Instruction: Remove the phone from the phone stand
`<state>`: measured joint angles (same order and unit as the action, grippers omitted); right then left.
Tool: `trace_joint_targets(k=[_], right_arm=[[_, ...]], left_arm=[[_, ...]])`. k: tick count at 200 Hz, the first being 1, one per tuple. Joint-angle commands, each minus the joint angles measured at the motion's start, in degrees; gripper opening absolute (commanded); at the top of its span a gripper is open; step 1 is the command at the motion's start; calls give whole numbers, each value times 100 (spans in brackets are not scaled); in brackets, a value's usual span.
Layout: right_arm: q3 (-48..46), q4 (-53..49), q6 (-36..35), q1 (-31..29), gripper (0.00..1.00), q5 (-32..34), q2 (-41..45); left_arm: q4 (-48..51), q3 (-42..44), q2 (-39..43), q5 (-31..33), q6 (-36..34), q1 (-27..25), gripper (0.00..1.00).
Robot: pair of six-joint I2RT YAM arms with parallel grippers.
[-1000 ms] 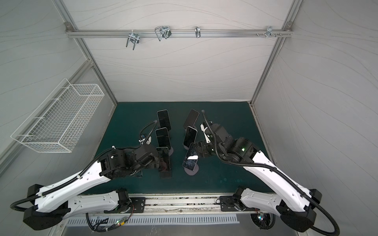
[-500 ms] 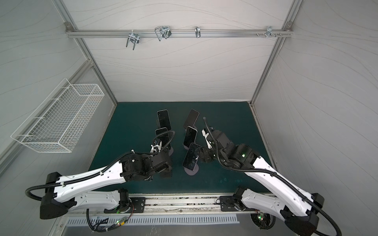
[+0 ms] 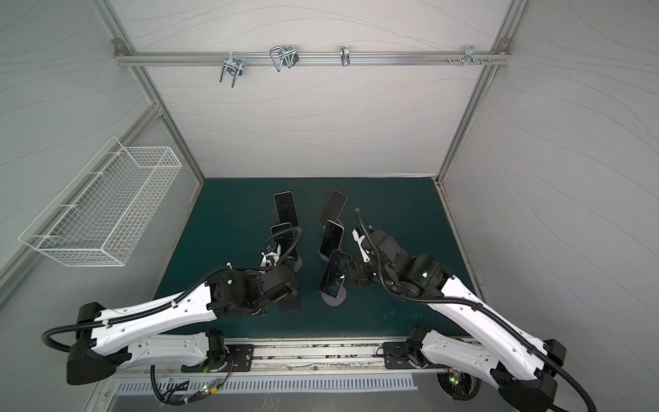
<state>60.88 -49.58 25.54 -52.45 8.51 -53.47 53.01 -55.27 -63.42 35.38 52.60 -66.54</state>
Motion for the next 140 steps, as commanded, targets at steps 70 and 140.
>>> trace_joint_targets(k=[70, 140], right_arm=[[139, -41, 942, -20, 99, 529, 350], [30, 415, 847, -15, 98, 363, 396]], left_arm=[[-64, 147, 654, 115, 119, -24, 99], [-134, 322, 922, 331, -109, -23, 99]])
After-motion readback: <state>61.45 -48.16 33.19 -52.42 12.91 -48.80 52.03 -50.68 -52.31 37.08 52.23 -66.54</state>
